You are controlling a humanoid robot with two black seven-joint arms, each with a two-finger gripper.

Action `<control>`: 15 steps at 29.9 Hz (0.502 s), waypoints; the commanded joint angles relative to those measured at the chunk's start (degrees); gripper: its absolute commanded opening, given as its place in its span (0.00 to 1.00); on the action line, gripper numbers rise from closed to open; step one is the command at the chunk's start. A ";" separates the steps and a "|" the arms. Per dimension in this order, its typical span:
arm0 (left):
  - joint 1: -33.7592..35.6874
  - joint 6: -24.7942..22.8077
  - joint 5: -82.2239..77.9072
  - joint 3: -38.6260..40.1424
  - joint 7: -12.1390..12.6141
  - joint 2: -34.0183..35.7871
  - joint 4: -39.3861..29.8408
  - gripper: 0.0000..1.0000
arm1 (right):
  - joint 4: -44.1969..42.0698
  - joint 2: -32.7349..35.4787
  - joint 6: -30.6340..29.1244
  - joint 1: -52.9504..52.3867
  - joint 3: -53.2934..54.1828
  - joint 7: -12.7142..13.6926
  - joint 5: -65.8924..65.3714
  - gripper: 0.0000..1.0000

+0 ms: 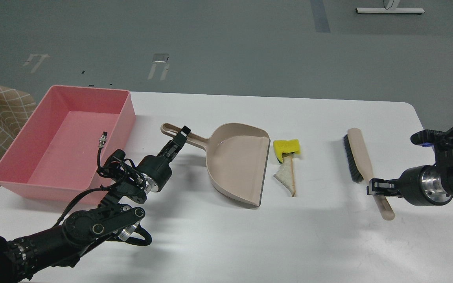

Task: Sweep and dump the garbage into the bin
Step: 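Grasp the brush handle with the right gripper and lift it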

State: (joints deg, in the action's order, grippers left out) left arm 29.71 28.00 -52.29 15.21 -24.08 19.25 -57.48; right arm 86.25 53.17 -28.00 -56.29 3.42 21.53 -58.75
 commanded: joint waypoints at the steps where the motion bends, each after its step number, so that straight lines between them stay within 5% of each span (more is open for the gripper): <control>1: -0.01 0.00 0.00 0.00 0.00 -0.09 0.00 0.00 | 0.23 0.01 0.00 -0.31 0.18 0.00 -0.05 0.00; 15: -0.01 0.00 0.00 0.00 -0.09 -0.09 0.00 0.00 | 0.94 -3.33 0.00 -1.01 1.41 0.09 0.83 0.00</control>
State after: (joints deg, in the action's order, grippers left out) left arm 29.71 28.00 -52.29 15.21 -24.17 19.16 -57.48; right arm 87.08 51.22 -28.01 -57.32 4.72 21.62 -58.37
